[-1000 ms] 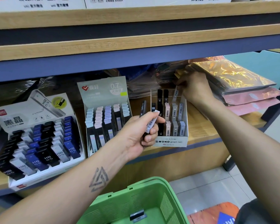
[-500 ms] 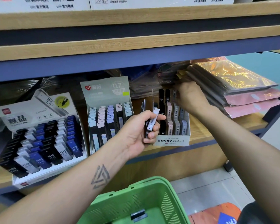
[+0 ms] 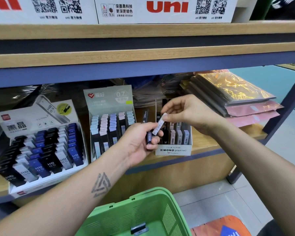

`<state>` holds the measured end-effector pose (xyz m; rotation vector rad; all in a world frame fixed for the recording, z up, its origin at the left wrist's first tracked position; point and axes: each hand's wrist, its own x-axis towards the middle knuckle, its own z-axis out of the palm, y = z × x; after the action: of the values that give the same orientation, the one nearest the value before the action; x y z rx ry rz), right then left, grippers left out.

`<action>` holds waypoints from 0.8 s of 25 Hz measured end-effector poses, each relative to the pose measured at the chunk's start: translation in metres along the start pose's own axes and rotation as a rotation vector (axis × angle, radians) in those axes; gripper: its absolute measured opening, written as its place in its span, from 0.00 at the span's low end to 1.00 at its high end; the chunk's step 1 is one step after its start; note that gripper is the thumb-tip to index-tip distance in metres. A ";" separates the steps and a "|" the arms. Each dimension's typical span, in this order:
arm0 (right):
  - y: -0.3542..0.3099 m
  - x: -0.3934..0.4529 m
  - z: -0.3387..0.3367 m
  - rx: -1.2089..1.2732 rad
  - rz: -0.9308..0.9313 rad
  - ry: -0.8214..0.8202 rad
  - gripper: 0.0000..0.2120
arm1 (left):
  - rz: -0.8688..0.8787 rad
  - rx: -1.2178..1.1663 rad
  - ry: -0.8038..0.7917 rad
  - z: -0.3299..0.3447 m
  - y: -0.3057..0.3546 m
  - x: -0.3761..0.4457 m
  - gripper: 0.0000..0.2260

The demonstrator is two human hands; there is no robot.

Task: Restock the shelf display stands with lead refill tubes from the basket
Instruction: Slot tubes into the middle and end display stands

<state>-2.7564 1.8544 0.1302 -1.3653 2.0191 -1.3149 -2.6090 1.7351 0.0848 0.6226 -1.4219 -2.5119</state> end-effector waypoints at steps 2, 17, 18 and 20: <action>0.001 -0.005 -0.006 -0.006 0.019 -0.031 0.04 | 0.056 0.000 0.036 -0.001 0.002 -0.001 0.07; 0.020 0.016 -0.044 -0.342 -0.053 0.555 0.10 | 0.091 0.126 0.084 0.004 0.000 -0.002 0.16; 0.024 0.020 -0.043 -0.374 -0.070 0.599 0.09 | 0.090 0.122 0.084 0.004 -0.001 -0.001 0.16; 0.031 0.027 -0.040 -0.467 -0.105 0.607 0.07 | 0.086 0.115 0.079 0.005 -0.001 0.002 0.16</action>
<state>-2.8138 1.8533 0.1293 -1.3809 2.8384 -1.4967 -2.6128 1.7393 0.0857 0.6587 -1.5384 -2.3272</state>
